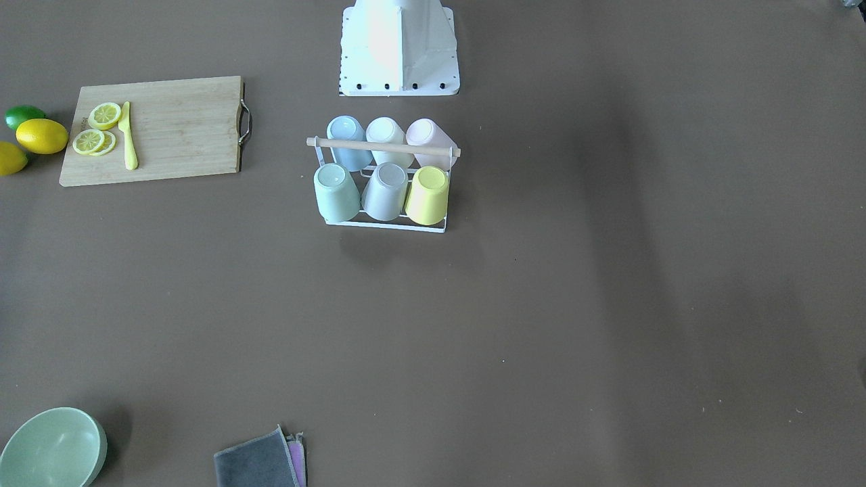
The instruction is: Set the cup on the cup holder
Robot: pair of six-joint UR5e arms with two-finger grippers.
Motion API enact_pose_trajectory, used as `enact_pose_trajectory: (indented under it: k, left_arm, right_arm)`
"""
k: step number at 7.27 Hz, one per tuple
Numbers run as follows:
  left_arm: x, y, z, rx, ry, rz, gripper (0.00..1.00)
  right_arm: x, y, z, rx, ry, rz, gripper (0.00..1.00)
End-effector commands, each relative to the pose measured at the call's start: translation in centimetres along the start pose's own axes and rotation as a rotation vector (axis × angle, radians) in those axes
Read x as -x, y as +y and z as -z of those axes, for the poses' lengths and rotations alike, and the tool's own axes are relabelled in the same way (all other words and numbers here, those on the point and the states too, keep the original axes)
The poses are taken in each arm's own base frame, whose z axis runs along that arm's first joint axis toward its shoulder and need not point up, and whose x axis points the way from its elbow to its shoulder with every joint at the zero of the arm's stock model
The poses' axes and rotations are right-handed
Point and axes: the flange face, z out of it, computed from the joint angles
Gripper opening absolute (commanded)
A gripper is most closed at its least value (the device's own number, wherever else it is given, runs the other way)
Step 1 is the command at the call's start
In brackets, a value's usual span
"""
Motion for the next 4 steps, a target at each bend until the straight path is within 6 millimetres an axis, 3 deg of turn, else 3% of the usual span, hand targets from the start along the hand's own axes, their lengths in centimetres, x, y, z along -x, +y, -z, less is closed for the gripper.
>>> enact_pose_trajectory:
  k: [1,4]
  left_arm:
    - [0.28,0.22,-0.42,0.009,0.0,0.004,0.98]
    - [0.36,0.05,-0.4,0.008,0.001,0.005,0.98]
  right_arm:
    - [0.07,-0.03,0.06,-0.002,0.0,0.001,1.0]
    - [-0.12,0.1,-0.11,0.003,0.0,-0.003,1.0]
